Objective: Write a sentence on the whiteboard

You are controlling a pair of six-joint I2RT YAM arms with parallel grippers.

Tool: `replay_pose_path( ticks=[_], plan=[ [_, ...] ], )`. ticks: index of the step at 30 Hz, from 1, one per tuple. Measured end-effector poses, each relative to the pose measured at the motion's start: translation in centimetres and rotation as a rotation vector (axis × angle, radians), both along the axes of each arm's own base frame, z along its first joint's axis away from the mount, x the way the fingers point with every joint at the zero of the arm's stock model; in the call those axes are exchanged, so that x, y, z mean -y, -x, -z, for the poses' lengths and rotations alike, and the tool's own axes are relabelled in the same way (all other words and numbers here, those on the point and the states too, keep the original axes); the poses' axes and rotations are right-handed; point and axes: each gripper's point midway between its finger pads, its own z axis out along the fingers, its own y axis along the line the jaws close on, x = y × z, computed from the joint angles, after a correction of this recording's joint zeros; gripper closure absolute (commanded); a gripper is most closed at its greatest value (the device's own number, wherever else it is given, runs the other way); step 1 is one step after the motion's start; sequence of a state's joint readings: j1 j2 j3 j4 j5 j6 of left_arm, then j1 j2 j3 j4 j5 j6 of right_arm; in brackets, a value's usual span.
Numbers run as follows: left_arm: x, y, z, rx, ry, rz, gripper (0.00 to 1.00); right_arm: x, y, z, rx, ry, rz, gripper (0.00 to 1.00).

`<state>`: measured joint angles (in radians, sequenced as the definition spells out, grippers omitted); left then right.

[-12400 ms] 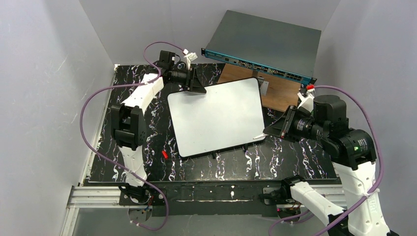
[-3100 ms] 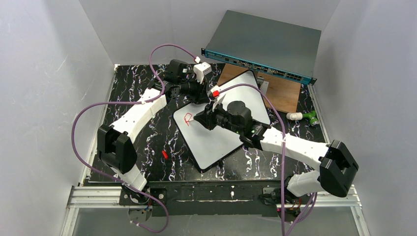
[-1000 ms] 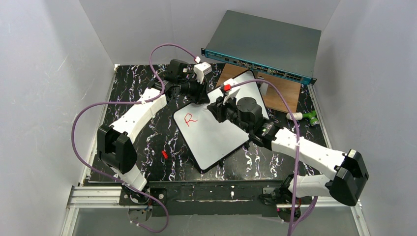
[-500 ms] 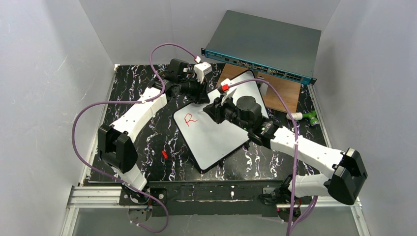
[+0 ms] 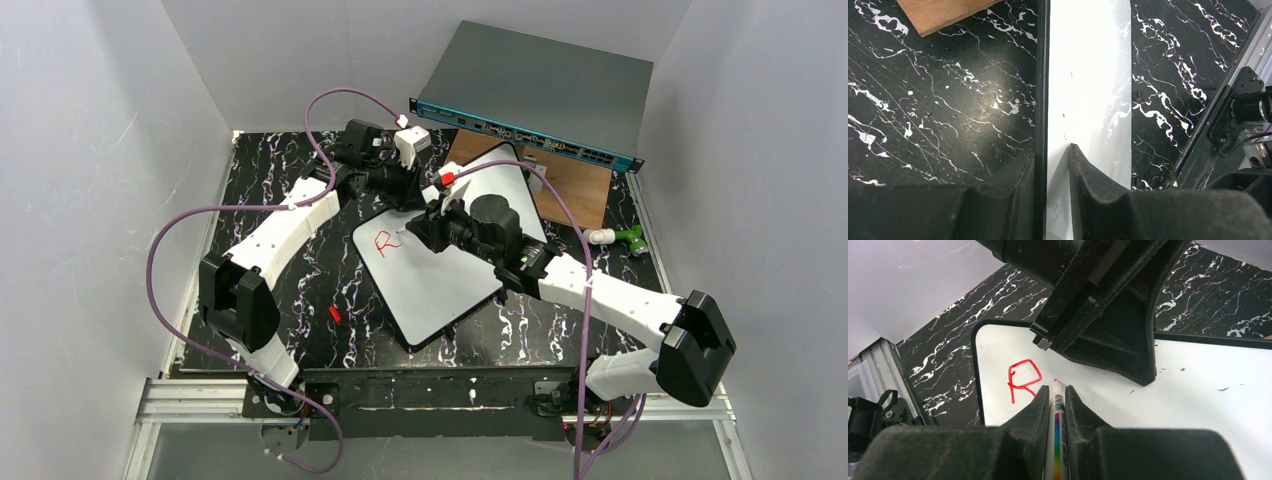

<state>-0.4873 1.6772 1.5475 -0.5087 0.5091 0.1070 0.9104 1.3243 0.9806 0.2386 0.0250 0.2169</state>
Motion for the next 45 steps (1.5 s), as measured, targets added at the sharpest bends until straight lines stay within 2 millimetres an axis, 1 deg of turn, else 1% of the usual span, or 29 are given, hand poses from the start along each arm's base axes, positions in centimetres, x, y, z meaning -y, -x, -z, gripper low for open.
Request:
replay_pose_path(
  ticks=[8, 18, 23, 29, 31, 34, 40, 43, 45],
  plan=[
    [0.0, 0.0, 0.0, 0.000, 0.000, 0.001, 1.00, 0.0, -0.1, -0.1, 0.002, -0.002, 0.007, 0.99],
    [0.0, 0.0, 0.0, 0.001, -0.001, 0.000, 1.00, 1.4, 0.8, 1.9, -0.024, 0.012, 0.019, 0.99],
    [0.0, 0.0, 0.0, 0.002, -0.002, 0.001, 1.00, 1.7, 1.0, 2.3, -0.027, 0.018, 0.019, 0.99],
    [0.0, 0.0, 0.0, 0.003, -0.002, 0.001, 1.00, 1.7, 1.1, 2.3, -0.022, 0.028, 0.011, 0.99],
    [0.0, 0.0, 0.0, 0.003, -0.001, 0.002, 1.00, 1.6, 1.2, 2.1, -0.018, 0.040, 0.001, 0.99],
    [0.0, 0.0, 0.0, 0.003, -0.001, 0.002, 1.00, 1.5, 1.2, 1.1, -0.009, 0.044, -0.008, 0.99],
    [0.0, 0.0, 0.0, 0.002, -0.001, 0.002, 1.00, 0.9, 0.7, -2.8, 0.048, -0.003, -0.014, 0.99],
    [0.0, 0.0, 0.0, 0.002, -0.001, 0.002, 1.00, 0.4, 0.3, -3.4, 0.058, -0.012, -0.016, 0.99],
    [0.0, 0.0, 0.0, 0.003, -0.001, 0.002, 1.00, 0.1, 0.1, -2.9, 0.052, -0.003, -0.016, 0.99]
  ],
)
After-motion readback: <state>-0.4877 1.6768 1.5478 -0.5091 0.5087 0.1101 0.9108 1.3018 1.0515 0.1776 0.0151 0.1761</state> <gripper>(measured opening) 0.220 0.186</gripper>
